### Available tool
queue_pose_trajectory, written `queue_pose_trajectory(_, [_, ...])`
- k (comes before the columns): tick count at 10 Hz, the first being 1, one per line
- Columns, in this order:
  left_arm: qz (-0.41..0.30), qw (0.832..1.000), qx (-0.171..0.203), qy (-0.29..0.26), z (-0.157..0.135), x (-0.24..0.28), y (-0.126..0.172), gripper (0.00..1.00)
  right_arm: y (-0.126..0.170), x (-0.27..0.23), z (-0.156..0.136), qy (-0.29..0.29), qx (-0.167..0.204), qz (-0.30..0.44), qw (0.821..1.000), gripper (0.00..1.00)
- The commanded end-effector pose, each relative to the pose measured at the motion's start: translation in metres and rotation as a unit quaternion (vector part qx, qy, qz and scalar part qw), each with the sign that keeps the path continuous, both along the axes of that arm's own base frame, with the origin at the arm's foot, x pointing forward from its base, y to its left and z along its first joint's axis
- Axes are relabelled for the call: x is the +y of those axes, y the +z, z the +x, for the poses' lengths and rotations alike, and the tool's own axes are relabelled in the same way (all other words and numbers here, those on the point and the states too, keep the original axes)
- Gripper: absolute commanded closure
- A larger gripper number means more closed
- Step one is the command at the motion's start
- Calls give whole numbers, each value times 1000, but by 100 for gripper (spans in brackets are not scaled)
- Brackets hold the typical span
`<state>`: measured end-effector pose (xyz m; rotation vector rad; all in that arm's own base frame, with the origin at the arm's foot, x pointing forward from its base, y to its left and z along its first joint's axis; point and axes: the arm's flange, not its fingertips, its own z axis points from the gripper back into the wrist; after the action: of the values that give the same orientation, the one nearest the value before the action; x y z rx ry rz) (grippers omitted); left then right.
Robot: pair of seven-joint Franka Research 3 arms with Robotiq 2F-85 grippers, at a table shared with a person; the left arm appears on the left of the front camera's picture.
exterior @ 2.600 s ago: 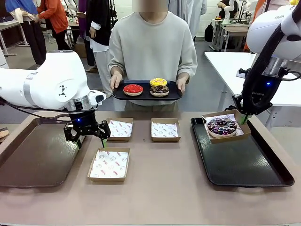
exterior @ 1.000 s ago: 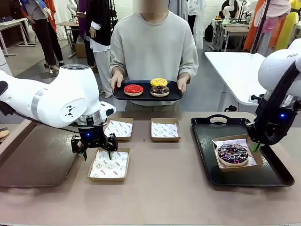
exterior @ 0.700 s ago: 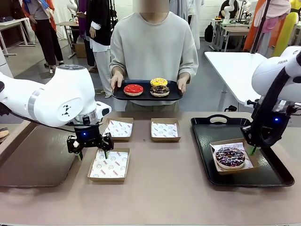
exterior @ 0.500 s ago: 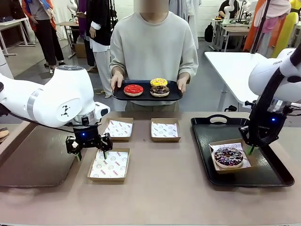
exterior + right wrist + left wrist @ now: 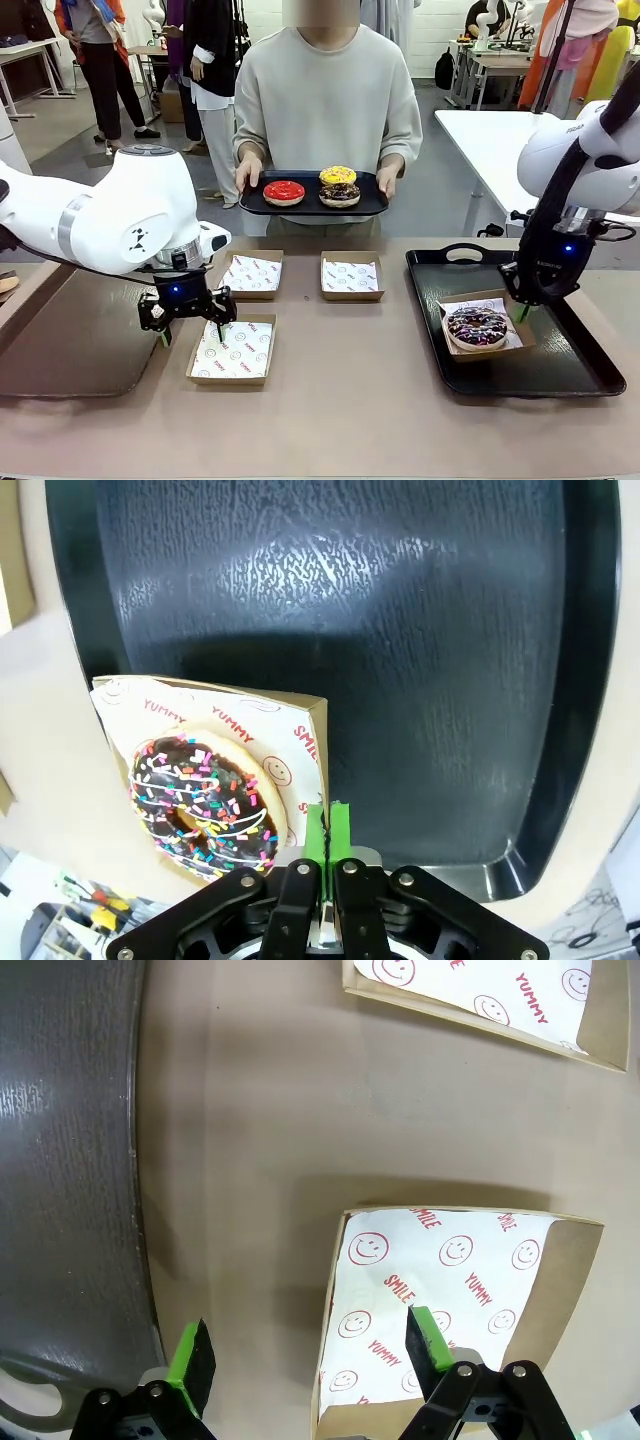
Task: Individually package the donuts and arrange them on the tray.
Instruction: Place the picked Paper togo box on the Handle tray while simultaneously picking up another Paper togo box from the table with the other hand.
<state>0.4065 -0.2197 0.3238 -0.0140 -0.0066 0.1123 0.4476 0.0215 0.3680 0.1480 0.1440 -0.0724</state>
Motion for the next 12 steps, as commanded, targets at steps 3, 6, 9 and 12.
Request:
queue_pose_trajectory(3, [-3,1000,-4,0,3,2,-5,0,3,13,-1,21,-5,-15,1000,99])
queue_pose_trajectory(6, [-3,1000,0,-3,4,2,-8,0,1,19,-3,28,-11,-54,998,99])
queue_pose_trajectory(9, [-4,1000,3,-8,4,2,-12,0,-2,21,-4,26,-12,-69,997,99])
queue_pose_trajectory(12, [-9,1000,7,-8,6,2,-16,0,-2,21,-4,23,-10,-69,997,99])
